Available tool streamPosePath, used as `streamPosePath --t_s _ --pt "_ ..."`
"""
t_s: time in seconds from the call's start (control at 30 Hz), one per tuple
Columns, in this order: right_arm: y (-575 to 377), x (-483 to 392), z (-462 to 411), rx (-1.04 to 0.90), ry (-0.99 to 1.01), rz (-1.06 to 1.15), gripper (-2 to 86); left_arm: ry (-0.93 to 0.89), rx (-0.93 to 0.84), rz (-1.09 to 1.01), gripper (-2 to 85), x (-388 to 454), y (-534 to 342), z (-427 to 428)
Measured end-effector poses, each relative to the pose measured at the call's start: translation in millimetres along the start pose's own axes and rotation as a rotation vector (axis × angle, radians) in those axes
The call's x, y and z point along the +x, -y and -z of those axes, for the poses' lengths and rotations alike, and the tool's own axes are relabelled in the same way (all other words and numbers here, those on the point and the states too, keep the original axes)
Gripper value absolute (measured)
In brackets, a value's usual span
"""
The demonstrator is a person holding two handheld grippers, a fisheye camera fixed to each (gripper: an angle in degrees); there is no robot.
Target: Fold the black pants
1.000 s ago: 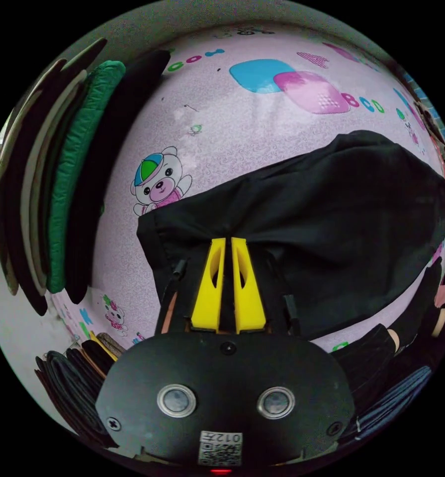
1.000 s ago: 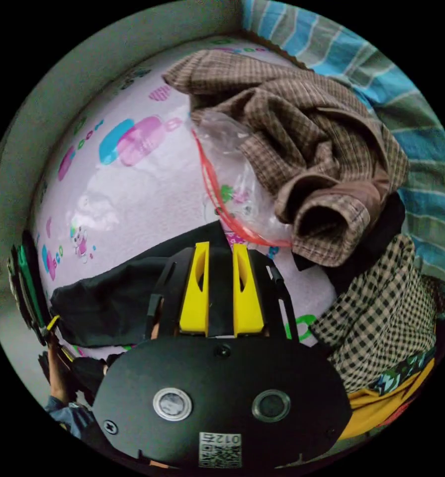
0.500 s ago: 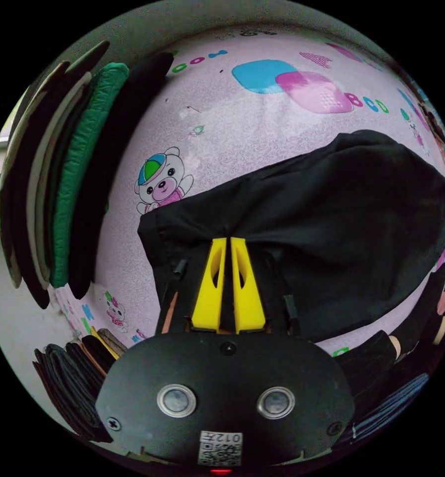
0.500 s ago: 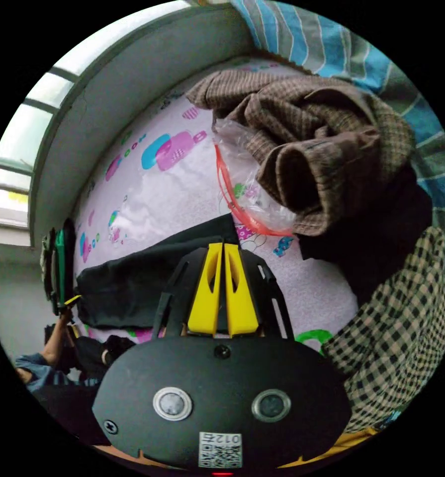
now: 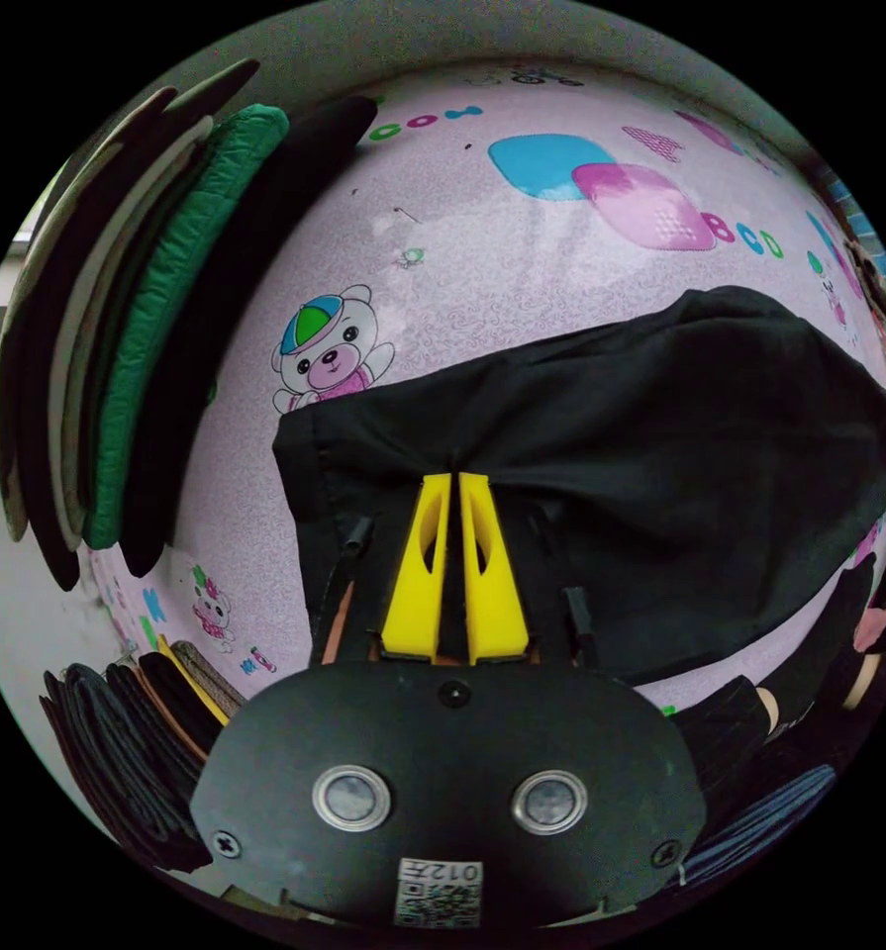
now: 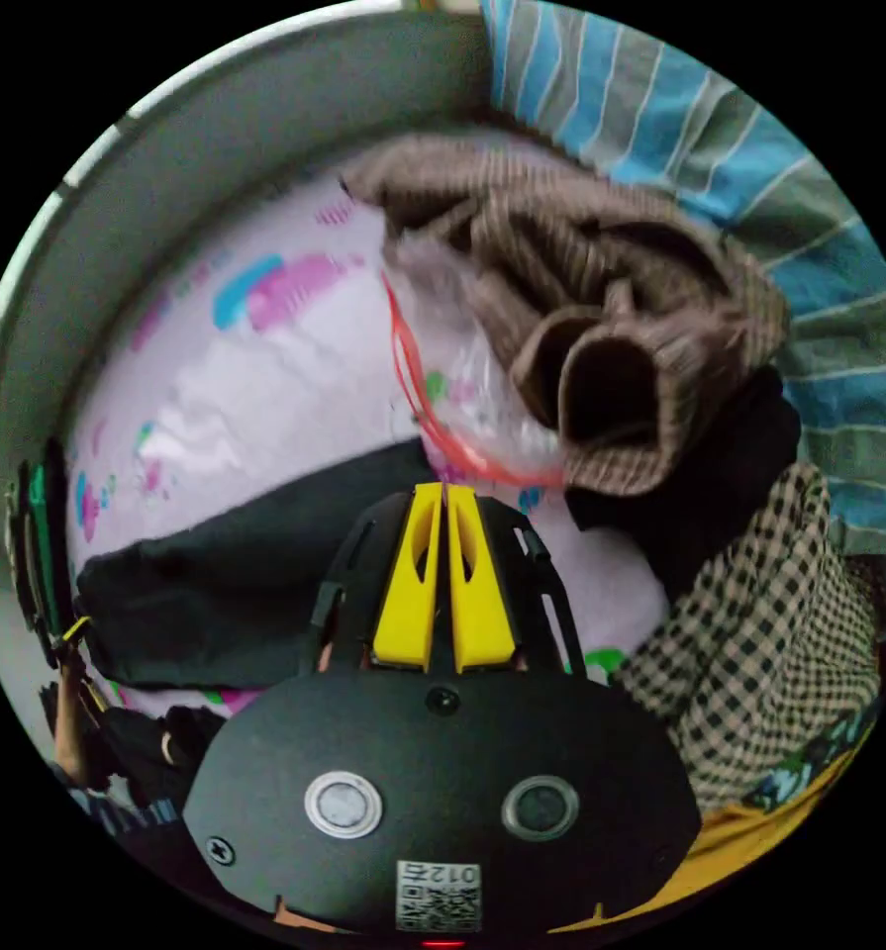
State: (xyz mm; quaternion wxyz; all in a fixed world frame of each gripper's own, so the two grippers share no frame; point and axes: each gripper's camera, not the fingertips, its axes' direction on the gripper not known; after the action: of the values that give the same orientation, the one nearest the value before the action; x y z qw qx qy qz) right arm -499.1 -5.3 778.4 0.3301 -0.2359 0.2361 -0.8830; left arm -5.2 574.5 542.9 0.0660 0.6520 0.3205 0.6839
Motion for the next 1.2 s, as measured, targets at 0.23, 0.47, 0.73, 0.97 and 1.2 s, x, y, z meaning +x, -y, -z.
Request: streamPosePath --t_s 0.23,0.47,0.73,0.97,1.2 --pt "-13 -18 20 0.129 -0.129 -0.023 1.7 0.002 -0.001 -0.011 0.7 -19 1 -4" --pt "-22 -46 -19 -0.067 -0.016 0.096 -0.3 -0.033 0.005 -0.022 0.5 -48 -2 -9" --pt "10 -85 -37 -0.249 -0.175 0.168 -0.8 -0.12 -0.115 0.062 0.4 -100 -19 -22" --pt "41 -186 0 -0.083 -0.041 0.395 -0.8 -0.251 0.214 0.047 3.6 -123 -29 31" --pt "54 -352 -5 -0.183 0.217 0.763 -0.8 -0.404 0.067 -0.064 8.2 -101 53 11"
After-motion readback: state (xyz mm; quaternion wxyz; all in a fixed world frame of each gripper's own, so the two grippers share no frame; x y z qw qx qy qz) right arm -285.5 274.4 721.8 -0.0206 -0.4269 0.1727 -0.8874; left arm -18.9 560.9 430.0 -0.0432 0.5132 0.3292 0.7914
